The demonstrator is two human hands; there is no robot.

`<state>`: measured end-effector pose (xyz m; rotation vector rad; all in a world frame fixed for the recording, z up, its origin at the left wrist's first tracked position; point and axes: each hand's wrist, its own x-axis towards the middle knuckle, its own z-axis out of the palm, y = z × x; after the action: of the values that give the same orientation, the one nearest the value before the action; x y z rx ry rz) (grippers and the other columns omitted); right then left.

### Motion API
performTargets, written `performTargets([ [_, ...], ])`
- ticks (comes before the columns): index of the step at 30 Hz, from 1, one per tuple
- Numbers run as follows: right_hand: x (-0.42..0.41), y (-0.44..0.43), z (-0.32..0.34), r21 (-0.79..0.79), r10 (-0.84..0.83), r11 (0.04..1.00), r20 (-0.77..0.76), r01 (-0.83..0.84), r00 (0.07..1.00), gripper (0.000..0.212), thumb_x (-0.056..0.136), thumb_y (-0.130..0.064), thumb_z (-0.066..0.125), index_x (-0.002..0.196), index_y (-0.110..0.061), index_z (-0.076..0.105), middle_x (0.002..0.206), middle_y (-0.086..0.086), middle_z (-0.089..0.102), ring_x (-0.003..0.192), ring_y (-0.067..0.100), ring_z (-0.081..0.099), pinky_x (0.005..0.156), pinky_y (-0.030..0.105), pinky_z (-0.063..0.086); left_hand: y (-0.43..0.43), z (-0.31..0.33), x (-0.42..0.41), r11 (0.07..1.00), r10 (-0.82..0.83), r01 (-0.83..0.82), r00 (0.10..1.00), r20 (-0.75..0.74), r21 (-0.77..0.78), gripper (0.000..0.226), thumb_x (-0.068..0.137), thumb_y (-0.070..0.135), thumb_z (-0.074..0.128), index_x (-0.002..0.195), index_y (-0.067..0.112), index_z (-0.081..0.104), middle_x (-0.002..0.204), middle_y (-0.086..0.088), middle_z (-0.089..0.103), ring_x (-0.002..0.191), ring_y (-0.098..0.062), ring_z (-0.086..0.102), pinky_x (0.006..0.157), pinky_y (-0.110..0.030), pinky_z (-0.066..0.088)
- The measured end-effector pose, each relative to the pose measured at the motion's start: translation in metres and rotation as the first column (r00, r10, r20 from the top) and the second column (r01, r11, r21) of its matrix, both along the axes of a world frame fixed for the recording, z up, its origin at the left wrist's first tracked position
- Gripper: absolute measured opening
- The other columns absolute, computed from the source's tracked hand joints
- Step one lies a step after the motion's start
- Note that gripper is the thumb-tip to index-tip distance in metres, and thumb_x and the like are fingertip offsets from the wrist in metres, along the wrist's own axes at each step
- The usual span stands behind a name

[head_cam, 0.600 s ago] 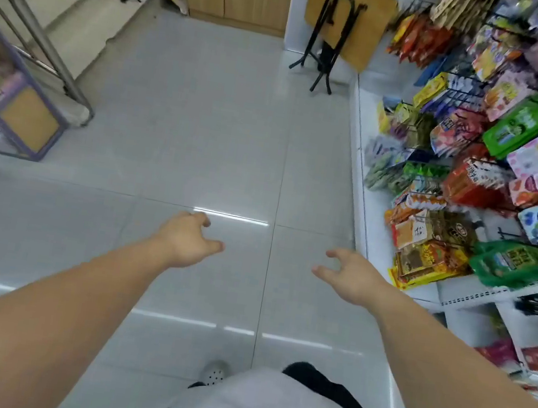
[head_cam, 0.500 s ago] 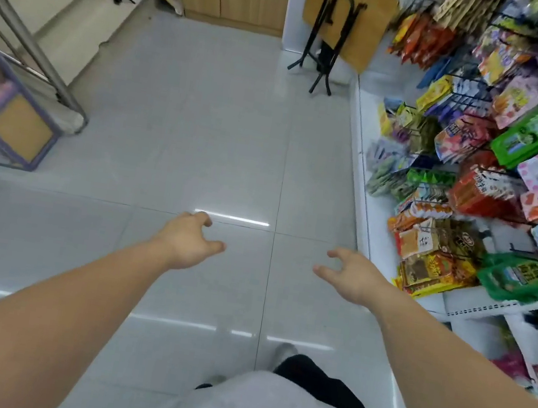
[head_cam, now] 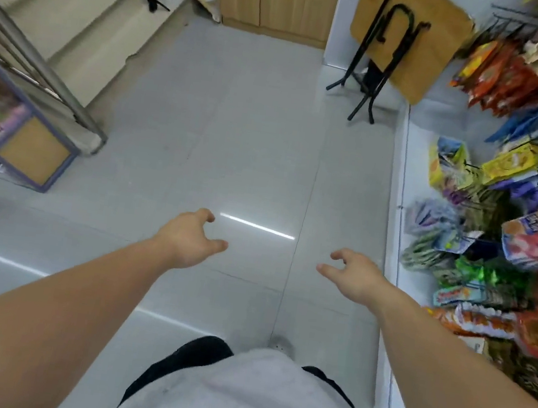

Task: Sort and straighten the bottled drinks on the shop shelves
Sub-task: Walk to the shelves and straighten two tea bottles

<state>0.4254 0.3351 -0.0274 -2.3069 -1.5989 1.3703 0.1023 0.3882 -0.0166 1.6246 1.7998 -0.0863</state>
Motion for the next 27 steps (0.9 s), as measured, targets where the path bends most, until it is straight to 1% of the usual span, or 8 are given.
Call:
performTargets([
  [4,0.005,0.09,0.003,0.021,-0.003,1.0,-0.022,0.004,1.0,0.061,0.095,-0.054,0.064,0.144,-0.02,0.054,0.15,0.009,0.051,0.132,0.026,0.053,0.103,0.031,0.042,0.077,0.003,0.012,1.0,-0.008,0.009,1.0,-0.006,0.012,0.067,0.087,0.055,0.07,0.142,0.023,0.048,0.142,-0.009,0.052,0.115,-0.027,0.06,0.098,-0.036,0.049],
  [8,0.003,0.182,-0.007,0.006,-0.012,1.0,-0.034,0.012,0.999,0.06,0.095,-0.052,0.066,0.143,-0.02,0.055,0.151,0.008,0.049,0.133,0.026,0.053,0.106,0.033,0.043,0.167,-0.014,0.009,0.999,0.051,-0.051,0.999,0.019,-0.001,0.065,0.088,0.055,0.069,0.141,0.023,0.049,0.14,-0.009,0.052,0.107,-0.024,0.06,0.091,-0.034,0.049],
  [11,0.001,0.261,-0.012,0.015,-0.057,0.998,-0.026,0.057,0.998,0.061,0.094,-0.053,0.066,0.144,-0.019,0.055,0.151,0.008,0.049,0.133,0.027,0.053,0.108,0.036,0.044,0.25,-0.025,0.002,0.999,0.044,-0.044,0.998,0.038,0.006,0.063,0.088,0.054,0.069,0.14,0.024,0.05,0.141,-0.008,0.051,0.109,-0.024,0.059,0.087,-0.033,0.047],
  [16,-0.011,0.39,-0.005,0.009,-0.162,0.987,-0.031,0.162,0.986,0.06,0.094,-0.053,0.066,0.144,-0.02,0.055,0.151,0.007,0.05,0.134,0.026,0.053,0.105,0.034,0.044,0.401,-0.025,-0.016,0.998,0.048,-0.044,0.996,0.073,-0.052,0.062,0.088,0.055,0.069,0.139,0.025,0.052,0.14,-0.007,0.053,0.11,-0.026,0.06,0.093,-0.037,0.051],
  [19,-0.016,0.458,0.002,0.003,-0.221,0.975,-0.039,0.221,0.975,0.06,0.095,-0.051,0.066,0.144,-0.02,0.054,0.151,0.008,0.05,0.134,0.026,0.052,0.102,0.033,0.043,0.484,-0.017,-0.017,0.997,0.011,-0.007,0.998,0.06,-0.074,0.065,0.087,0.058,0.069,0.14,0.025,0.051,0.142,-0.008,0.053,0.115,-0.027,0.06,0.096,-0.036,0.049],
  [22,-0.014,0.518,0.004,-0.005,-0.284,0.959,-0.064,0.285,0.957,0.06,0.095,-0.051,0.066,0.145,-0.021,0.053,0.152,0.009,0.049,0.136,0.027,0.051,0.108,0.036,0.043,0.558,-0.009,-0.005,0.998,-0.002,0.008,0.996,0.093,-0.064,0.064,0.088,0.054,0.068,0.141,0.023,0.05,0.138,-0.008,0.055,0.105,-0.025,0.058,0.093,-0.035,0.048],
  [24,-0.009,0.555,0.002,-0.011,-0.303,0.953,-0.082,0.303,0.949,0.059,0.095,-0.05,0.066,0.146,-0.021,0.053,0.153,0.008,0.048,0.137,0.026,0.05,0.105,0.033,0.042,0.6,-0.006,0.007,0.998,-0.016,0.022,0.994,0.109,-0.059,0.062,0.089,0.052,0.068,0.141,0.023,0.05,0.136,-0.007,0.056,0.099,-0.023,0.057,0.089,-0.033,0.047],
  [27,0.007,0.613,-0.004,-0.017,-0.327,0.945,-0.093,0.327,0.941,0.059,0.096,-0.048,0.066,0.146,-0.019,0.052,0.153,0.008,0.048,0.137,0.027,0.05,0.103,0.032,0.041,0.661,-0.011,0.026,0.997,-0.047,0.053,0.994,0.096,-0.063,0.062,0.088,0.054,0.068,0.14,0.024,0.051,0.141,-0.007,0.052,0.108,-0.025,0.059,0.093,-0.036,0.049],
])
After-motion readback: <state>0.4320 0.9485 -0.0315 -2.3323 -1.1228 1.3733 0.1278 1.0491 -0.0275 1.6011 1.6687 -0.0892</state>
